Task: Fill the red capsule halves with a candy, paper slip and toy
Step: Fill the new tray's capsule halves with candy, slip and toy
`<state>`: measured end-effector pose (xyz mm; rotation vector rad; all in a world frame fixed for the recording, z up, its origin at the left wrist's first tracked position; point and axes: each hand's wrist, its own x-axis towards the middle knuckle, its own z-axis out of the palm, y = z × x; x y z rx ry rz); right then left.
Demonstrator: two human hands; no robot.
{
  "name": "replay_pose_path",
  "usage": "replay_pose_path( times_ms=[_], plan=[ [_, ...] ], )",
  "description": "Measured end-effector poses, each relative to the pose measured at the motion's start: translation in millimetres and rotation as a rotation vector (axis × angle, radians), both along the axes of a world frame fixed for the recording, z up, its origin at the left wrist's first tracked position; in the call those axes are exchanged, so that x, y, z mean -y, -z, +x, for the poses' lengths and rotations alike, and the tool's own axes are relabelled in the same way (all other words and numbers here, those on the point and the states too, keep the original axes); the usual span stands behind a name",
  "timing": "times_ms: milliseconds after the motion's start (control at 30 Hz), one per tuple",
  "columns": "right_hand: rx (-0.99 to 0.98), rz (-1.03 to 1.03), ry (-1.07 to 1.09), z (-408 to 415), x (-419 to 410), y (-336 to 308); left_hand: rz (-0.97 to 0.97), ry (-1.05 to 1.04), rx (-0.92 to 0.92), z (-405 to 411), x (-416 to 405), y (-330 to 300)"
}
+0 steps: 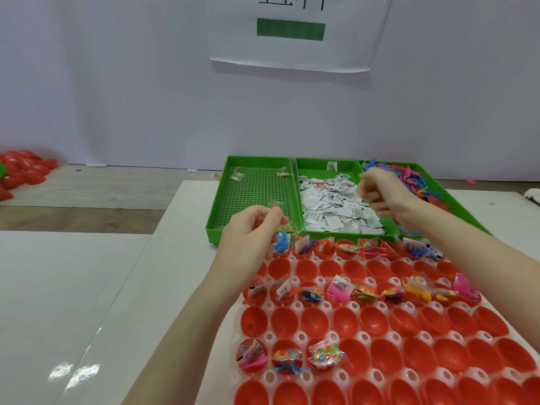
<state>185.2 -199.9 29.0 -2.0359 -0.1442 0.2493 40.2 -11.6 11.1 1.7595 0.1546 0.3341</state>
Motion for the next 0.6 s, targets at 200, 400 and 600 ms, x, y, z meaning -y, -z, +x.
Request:
replay_pose_path(
  times_ms=[200, 400, 600],
  plan=[
    [0.322, -0.935, -0.226, 1, -20, 22, -0.012, -0.008, -0.002, -1, -2, -3],
    [0.412, -0.795, -0.128, -3, -21, 19, -0.006, 0.01, 0.014, -2, -4, -5],
    [0.556, -0.758, -0.045, -4, -11, 15, 0.001, 0.03, -0.004, -4, -1, -7]
  ],
)
